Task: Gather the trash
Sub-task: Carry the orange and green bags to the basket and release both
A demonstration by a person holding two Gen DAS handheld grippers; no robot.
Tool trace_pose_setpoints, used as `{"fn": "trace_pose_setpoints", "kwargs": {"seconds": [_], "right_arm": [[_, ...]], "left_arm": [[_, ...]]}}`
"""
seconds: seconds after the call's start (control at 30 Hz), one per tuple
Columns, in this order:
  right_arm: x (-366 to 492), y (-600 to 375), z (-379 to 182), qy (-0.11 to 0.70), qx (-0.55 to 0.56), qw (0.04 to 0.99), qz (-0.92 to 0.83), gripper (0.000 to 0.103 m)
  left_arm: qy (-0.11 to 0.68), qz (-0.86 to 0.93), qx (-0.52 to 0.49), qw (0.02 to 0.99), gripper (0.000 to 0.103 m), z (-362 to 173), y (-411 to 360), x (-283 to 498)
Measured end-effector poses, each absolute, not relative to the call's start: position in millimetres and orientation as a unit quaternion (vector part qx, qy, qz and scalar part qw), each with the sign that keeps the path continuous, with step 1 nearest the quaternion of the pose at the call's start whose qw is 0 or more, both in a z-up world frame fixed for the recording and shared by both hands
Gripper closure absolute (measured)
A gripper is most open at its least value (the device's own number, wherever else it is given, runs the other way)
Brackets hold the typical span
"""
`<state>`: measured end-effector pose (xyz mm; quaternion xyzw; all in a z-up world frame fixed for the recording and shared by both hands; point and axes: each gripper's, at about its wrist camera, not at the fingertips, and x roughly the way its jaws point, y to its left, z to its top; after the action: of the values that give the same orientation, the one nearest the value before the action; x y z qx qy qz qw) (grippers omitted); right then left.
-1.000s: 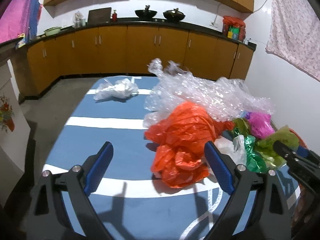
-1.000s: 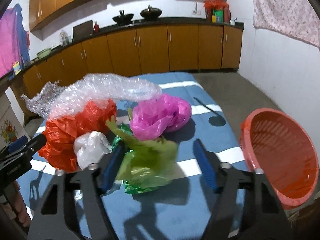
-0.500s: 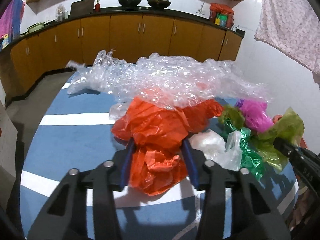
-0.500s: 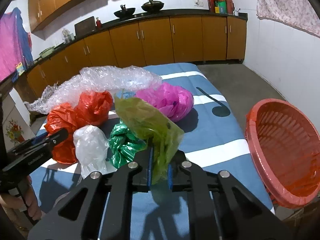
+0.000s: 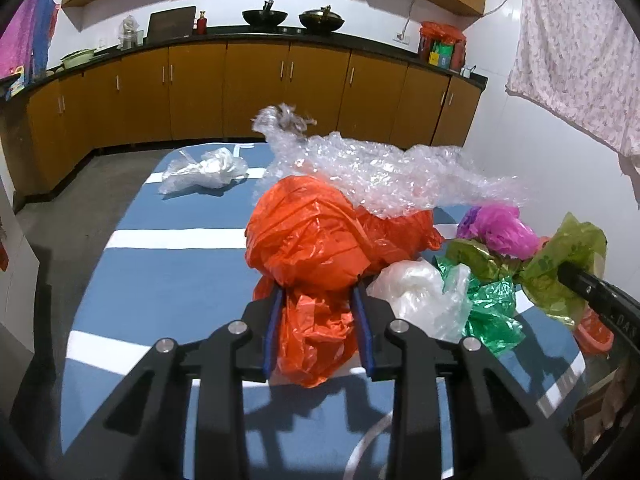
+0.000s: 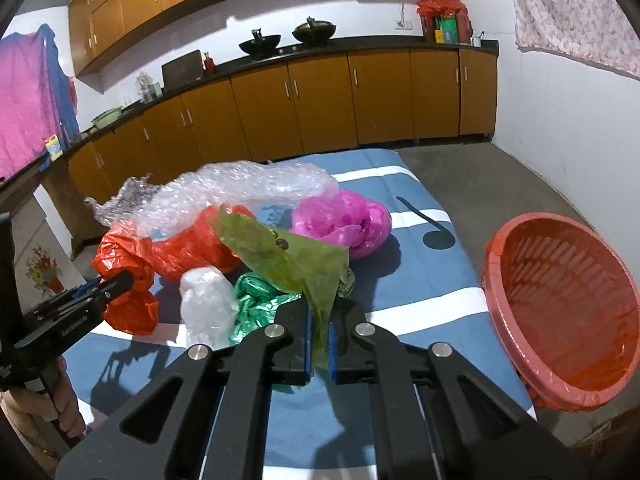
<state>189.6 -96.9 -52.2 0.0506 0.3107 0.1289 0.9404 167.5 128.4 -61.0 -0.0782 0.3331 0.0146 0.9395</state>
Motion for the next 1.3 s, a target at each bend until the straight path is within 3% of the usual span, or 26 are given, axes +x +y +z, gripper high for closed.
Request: {"fn": "trace_pose_setpoints", "kwargs": {"seconds": [0.77,1.3], "right_arm": [[144,-114,2,0.232,0.066,0.960,0.140,0.098],[129,-198,7,0.188,0.089,0.978,0.022,0.098]], "left_arm": [[0.279,-0.025,-0.079,0.957,0.071,-12,114,118],[0.269,-0.106,-0.051,0.956,0.071,3,39,136]]}}
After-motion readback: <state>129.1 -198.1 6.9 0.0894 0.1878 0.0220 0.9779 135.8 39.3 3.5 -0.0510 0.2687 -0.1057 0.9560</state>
